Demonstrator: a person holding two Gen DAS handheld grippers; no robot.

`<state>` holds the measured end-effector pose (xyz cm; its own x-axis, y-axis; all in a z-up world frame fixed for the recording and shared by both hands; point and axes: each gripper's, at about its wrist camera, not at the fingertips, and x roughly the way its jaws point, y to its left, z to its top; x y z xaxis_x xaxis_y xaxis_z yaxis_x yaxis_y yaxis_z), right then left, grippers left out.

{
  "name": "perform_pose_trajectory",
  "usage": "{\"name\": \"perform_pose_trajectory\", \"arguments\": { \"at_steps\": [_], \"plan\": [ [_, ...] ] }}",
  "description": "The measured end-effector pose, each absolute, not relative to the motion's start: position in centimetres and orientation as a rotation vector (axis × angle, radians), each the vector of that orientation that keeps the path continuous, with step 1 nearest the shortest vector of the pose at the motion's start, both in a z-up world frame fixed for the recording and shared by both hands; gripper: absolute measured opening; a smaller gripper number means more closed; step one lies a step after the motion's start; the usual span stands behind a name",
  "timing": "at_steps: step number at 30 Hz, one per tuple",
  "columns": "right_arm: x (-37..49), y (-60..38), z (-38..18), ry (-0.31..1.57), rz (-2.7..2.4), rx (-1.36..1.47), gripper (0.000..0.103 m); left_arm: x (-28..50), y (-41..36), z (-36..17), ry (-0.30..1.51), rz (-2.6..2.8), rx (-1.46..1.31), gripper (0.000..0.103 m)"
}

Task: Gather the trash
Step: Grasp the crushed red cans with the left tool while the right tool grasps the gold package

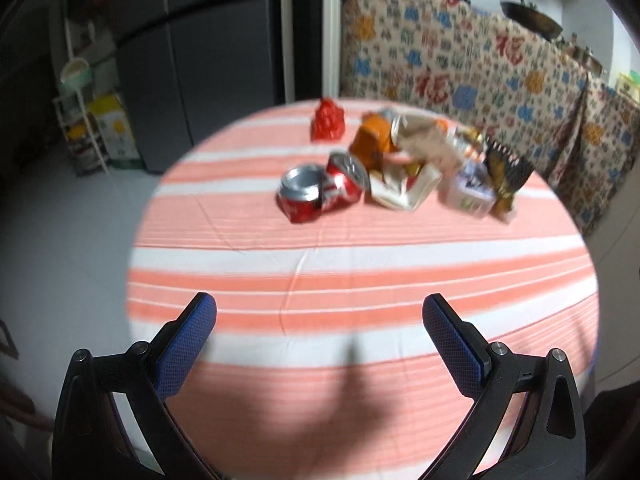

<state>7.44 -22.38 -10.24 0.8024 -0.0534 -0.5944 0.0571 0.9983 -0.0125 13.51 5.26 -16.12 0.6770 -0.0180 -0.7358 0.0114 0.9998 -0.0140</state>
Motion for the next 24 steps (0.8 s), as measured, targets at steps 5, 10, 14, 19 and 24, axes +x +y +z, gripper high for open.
{"name": "perform_pose_trajectory", "arguments": {
  "at_steps": [5,10,14,19,24],
  "plan": [
    [11.2,-22.1,-14.0,0.745,-0.015,-0.016,0.103,17.4,5.8,-19.3,0.899,-0.085,-0.037,0.103],
    [15.7,-21.3,-18.3,0.866,0.053,-0.016,0.103,20.4,6.5,-21.4,0.938,-0.069,-0.013,0.102],
    [18.7,-20.9,-21.1,0.955,0.076,-0.028,0.103,21.7,6.4,-21.7,0.941,-0.076,0.037,0.103],
    [21.7,-19.6,-22.2,0.958,0.074,-0.074,0.103,24.0,7.3,-21.8,0.944,-0.118,0.063,0.103],
    [24.4,-19.5,-22.3,0.939,0.104,-0.092,0.103,26.6,8.1,-21.7,0.94,-0.176,0.095,0.103]
  ]
}}
